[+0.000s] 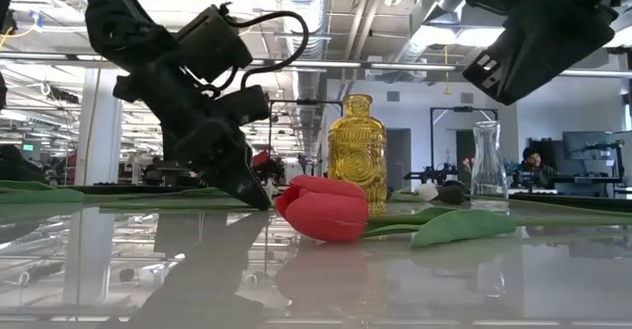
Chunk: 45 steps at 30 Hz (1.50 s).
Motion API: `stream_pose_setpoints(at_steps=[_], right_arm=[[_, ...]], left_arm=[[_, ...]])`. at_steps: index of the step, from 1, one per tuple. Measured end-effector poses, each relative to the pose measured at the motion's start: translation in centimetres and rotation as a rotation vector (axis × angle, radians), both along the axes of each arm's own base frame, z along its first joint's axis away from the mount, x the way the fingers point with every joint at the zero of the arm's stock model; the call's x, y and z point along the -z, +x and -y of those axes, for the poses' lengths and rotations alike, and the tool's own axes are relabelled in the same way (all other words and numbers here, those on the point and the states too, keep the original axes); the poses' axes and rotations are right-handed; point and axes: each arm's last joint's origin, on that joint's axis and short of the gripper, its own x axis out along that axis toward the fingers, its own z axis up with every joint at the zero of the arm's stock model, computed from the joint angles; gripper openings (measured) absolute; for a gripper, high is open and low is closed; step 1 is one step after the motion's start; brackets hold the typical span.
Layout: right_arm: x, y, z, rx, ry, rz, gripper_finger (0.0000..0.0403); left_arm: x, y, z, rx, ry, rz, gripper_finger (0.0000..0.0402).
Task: Sort flowers into vase by color
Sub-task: Put the bottom black tulip into the yellow vase
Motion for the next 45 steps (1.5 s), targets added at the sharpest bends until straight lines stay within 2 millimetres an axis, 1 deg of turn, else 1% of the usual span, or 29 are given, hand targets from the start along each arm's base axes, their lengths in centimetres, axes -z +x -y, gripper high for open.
stream_pose_setpoints(at_steps=[3, 7, 8, 10, 12, 14, 16, 20, 23, 25, 27, 30, 33, 38, 45], right_arm=[[0.0, 0.0, 0.0, 0.0, -0.001, -0.002, 0.0054], [0.0, 0.0, 0.0, 0.0, 0.0, -0.001, 0.0054], [0.0, 0.0, 0.0, 0.0, 0.0, -0.001, 0.0054], [0.0, 0.0, 0.0, 0.0, 0.0, -0.001, 0.0054], [0.0, 0.0, 0.0, 0.0, 0.0, -0.001, 0.0054], [0.0, 0.0, 0.0, 0.004, -0.003, 0.003, 0.0054], [0.0, 0.1, 0.1, 0.022, -0.02, 0.011, 0.0054], [-0.2, 0.2, 0.1, 0.037, -0.024, 0.037, 0.0054], [-0.4, 0.4, 0.0, 0.037, -0.012, 0.071, 0.0054], [-0.7, 0.6, -0.1, 0.038, 0.0, 0.101, 0.0054], [-0.9, 0.8, -0.2, 0.036, 0.008, 0.135, 0.0054], [-1.3, 1.1, -0.3, 0.004, -0.01, 0.197, 0.0054], [-1.8, 1.4, -0.3, -0.022, -0.026, 0.264, 0.0054], [-3.0, 2.0, -0.5, -0.067, -0.052, 0.426, 0.0054], [-4.9, 2.9, 0.0, -0.079, -0.095, 0.663, 0.0054]], left_arm=[[0.2, -0.2, 0.3, -0.005, 0.011, -0.035, 0.0087], [0.3, -0.4, 0.5, -0.006, 0.005, -0.057, 0.002], [0.3, -0.4, 0.6, -0.012, 0.002, -0.057, 0.0011], [0.1, -0.4, 0.6, -0.023, 0.019, -0.051, 0.0006], [-0.4, -0.5, 0.7, -0.049, 0.056, -0.033, 0.0002], [-1.3, -0.8, 0.7, -0.073, 0.097, -0.015, 0.0001], [-2.7, -1.1, 0.6, -0.089, 0.141, 0.034, 0.0], [-6.6, -1.4, 0.5, -0.118, 0.216, 0.216, 0.0], [-8.4, -2.4, 0.4, -0.136, 0.257, 0.337, 0.0], [-9.9, -3.0, 0.4, -0.13, 0.261, 0.483, 0.0], [-11.0, -3.7, 0.5, -0.101, 0.241, 0.626, 0.0], [-11.7, -4.7, 0.8, -0.035, 0.194, 0.795, 0.0], [-12.6, -5.2, 1.0, 0.034, 0.141, 0.952, 0.0], [-13.4, -5.5, 1.4, 0.132, 0.05, 1.085, 0.0], [-15.0, -5.9, 2.0, 0.332, -0.01, 1.238, 0.0]])
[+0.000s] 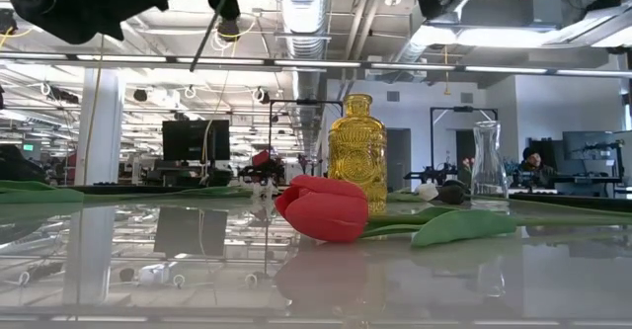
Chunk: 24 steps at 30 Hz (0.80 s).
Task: Sort flowers into vase by color
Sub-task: Put the bottom black tulip into the yellow vase
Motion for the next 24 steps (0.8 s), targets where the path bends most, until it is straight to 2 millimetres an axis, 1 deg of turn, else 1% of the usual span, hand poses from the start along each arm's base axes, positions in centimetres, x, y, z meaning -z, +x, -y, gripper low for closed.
stream_pose_setpoints(at_steps=[4, 6, 8, 11, 14, 15, 19, 24], right_arm=[[-1.1, 0.6, 0.6, 0.013, -0.052, 0.154, 0.0054], [-1.5, 1.1, 0.9, 0.029, -0.061, 0.238, 0.0054], [-1.5, 1.6, 1.3, 0.041, -0.083, 0.288, 0.0054], [-1.3, 2.0, 1.8, 0.057, -0.112, 0.298, 0.0054], [-1.2, 2.1, 2.2, 0.07, -0.108, 0.289, 0.0054], [-1.1, 2.1, 2.2, 0.073, -0.098, 0.278, 0.0054], [-0.6, 2.0, 2.0, 0.065, -0.078, 0.214, 0.0054], [0.5, 1.8, 1.5, 0.043, -0.095, 0.097, 0.0054]], left_arm=[[0.1, 0.1, 0.0, -0.016, 0.02, 0.011, 0.0], [0.1, 0.7, 0.0, -0.034, 0.024, 0.019, 0.0], [0.0, 1.7, 0.0, -0.025, 0.015, 0.04, 0.0], [-0.1, 3.5, 0.2, 0.024, 0.031, 0.054, 0.0], [0.7, 5.3, 0.3, 0.045, 0.057, 0.027, 0.0], [0.9, 5.7, 0.3, 0.047, 0.063, 0.04, 0.0], [0.5, 6.8, 0.2, 0.047, 0.049, 0.168, 0.0], [0.3, 8.8, 0.0, 0.061, 0.012, 0.167, 0.0]])
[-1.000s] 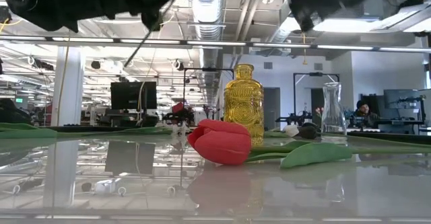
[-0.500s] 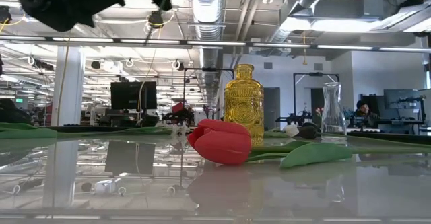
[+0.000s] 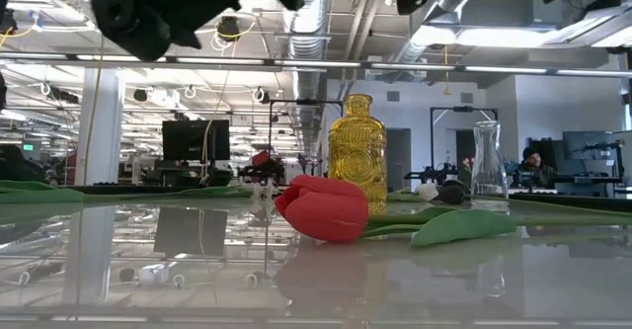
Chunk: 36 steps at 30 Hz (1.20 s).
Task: Sort flowers into vase by color
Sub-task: Put the bottom black tulip into the yellow vase
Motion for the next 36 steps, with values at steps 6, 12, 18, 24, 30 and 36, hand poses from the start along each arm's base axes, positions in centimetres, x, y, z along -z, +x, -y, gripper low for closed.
stream_pose_setpoints(at_steps=[6, 12, 18, 24, 30, 36], right_arm=[[0.9, -0.6, -1.3, 0.032, 0.009, -0.1, 0.0054], [1.8, -1.7, -3.5, 0.036, -0.046, -0.177, 0.0054], [2.3, -2.4, -4.5, 0.051, -0.103, -0.227, 0.0054], [2.5, -2.6, -4.6, 0.064, -0.118, -0.246, 0.0054], [2.8, -2.7, -4.6, 0.058, -0.132, -0.268, 0.0054], [2.9, -2.7, -4.6, 0.059, -0.13, -0.278, 0.0054]], left_arm=[[-0.2, 2.2, 0.0, 0.048, 0.049, 0.022, 0.0], [-1.0, 3.2, -0.8, 0.02, 0.029, 0.034, 0.0], [-0.3, 5.5, -0.8, 0.013, 0.037, 0.007, 0.0], [0.5, 6.9, -1.8, 0.015, 0.005, -0.002, 0.0], [0.6, 6.8, -2.5, 0.029, -0.017, -0.018, 0.0], [0.6, 6.8, -2.0, 0.029, -0.004, -0.014, 0.0]])
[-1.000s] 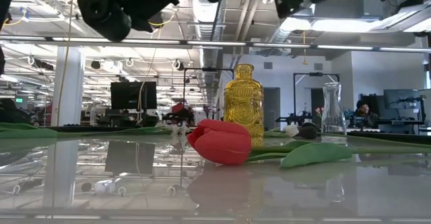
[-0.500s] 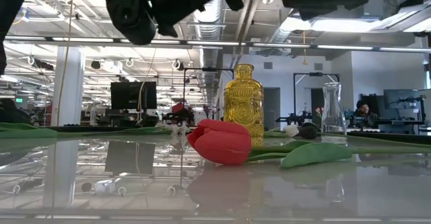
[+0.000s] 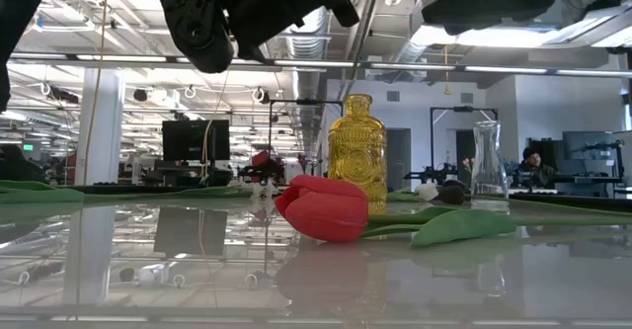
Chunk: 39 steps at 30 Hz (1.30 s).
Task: Sort flowers into vase by color
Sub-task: Put the bottom black tulip into the yellow vase
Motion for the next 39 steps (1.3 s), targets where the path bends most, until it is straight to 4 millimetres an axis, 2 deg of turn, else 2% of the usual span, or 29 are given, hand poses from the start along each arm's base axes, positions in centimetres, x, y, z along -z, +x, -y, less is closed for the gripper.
stream_pose_setpoints(at_steps=[16, 23, 26, 32, 39], right_arm=[[-0.5, -0.2, 0.0, 0.008, 0.041, 0.017, 0.0054], [-1.1, -0.5, 0.2, 0.008, 0.049, 0.036, 0.0054], [-1.6, -0.7, 0.3, 0.008, 0.057, 0.054, 0.0054], [-2.9, -1.0, 0.6, -0.016, 0.02, 0.13, 0.0054], [-6.2, -2.3, 1.6, -0.023, -0.13, 0.344, 0.0054]], left_arm=[[0.6, 0.4, 0.4, -0.05, 0.082, -0.039, 0.0], [2.8, 0.8, 0.5, -0.045, 0.051, -0.018, 0.0], [4.0, 1.1, 0.1, -0.041, 0.036, -0.057, 0.0], [4.0, 1.1, 0.2, -0.013, 0.062, -0.053, 0.0], [4.9, 0.5, -1.3, 0.006, 0.055, -0.098, 0.0]])
